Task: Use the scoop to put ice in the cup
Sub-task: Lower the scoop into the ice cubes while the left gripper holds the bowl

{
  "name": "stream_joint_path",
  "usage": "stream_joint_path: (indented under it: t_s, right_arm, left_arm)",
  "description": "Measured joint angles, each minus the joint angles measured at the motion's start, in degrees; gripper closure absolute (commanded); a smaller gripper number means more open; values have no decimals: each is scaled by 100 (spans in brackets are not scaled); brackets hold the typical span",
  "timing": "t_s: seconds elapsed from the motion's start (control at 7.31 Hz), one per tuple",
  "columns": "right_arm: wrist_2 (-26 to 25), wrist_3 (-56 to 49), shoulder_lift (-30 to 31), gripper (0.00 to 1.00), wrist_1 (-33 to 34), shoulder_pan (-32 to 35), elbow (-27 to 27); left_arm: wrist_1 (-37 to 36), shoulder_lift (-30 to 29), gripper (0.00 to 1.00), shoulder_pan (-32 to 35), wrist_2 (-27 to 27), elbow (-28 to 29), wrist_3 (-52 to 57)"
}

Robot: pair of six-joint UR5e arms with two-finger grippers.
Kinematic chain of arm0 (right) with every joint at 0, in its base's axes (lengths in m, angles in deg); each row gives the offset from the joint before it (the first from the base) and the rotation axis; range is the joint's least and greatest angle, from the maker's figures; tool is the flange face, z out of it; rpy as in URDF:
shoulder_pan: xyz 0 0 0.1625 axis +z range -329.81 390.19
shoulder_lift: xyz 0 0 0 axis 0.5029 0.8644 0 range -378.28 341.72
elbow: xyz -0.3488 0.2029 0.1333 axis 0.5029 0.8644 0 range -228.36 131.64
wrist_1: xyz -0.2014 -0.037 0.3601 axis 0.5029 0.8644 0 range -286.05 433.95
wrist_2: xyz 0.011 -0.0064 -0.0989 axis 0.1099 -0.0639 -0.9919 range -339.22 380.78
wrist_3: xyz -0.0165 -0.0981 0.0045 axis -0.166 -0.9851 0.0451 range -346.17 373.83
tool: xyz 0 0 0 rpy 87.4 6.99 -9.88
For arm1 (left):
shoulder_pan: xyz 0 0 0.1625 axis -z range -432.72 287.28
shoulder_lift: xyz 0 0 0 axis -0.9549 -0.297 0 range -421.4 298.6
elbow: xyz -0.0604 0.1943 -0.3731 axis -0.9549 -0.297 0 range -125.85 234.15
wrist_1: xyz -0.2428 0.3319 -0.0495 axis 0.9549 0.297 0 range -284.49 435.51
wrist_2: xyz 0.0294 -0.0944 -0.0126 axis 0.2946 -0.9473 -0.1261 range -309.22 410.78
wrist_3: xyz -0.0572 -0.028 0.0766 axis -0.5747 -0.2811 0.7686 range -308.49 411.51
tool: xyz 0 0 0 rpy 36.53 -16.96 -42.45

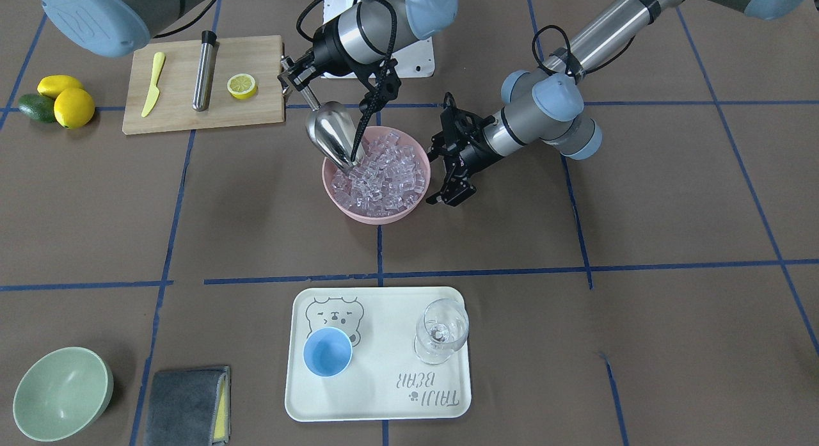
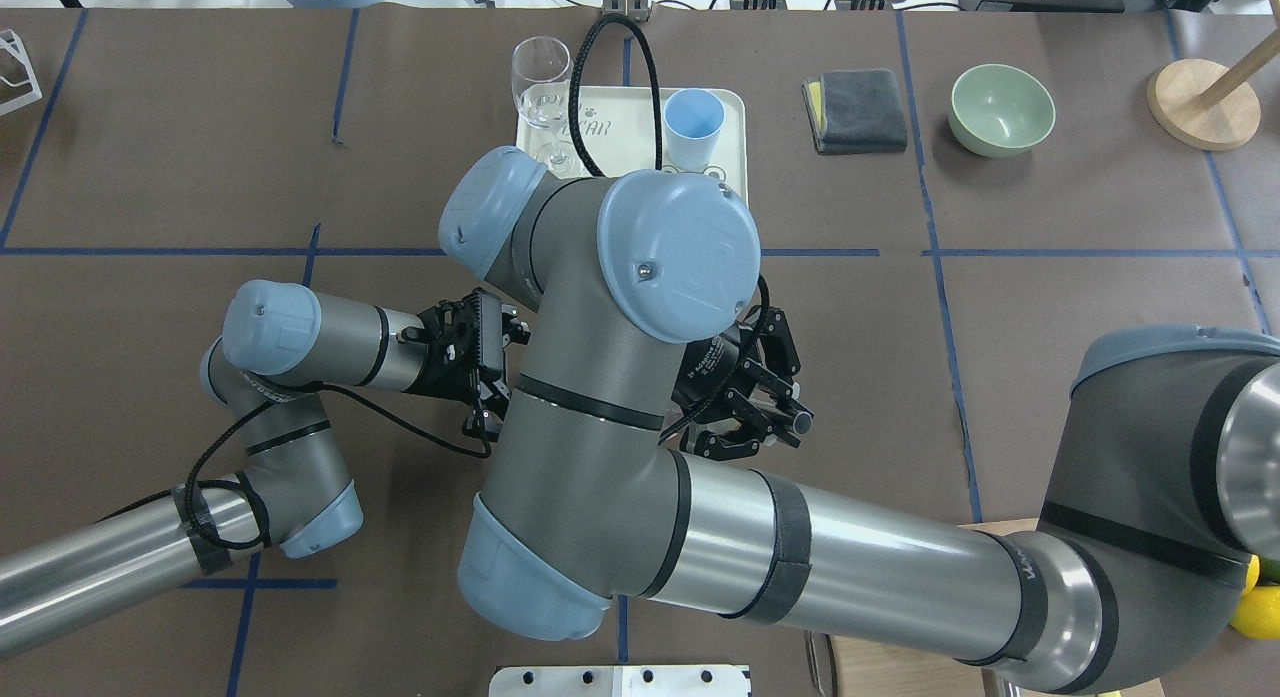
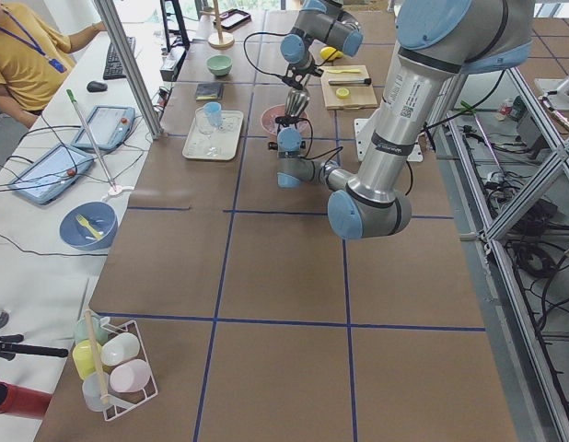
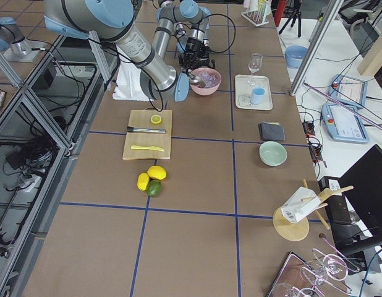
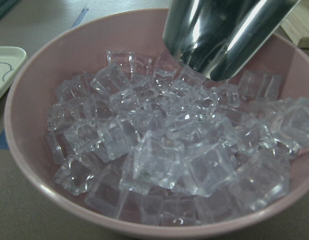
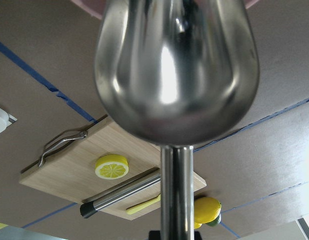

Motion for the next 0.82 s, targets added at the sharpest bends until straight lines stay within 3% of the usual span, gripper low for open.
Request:
stream_joint_path:
  t_s: [0.82]
  right_arm:
    - [-17, 241, 129, 100, -823, -136, 343]
  left_arm:
    - [0, 0, 0, 0, 2, 0, -7]
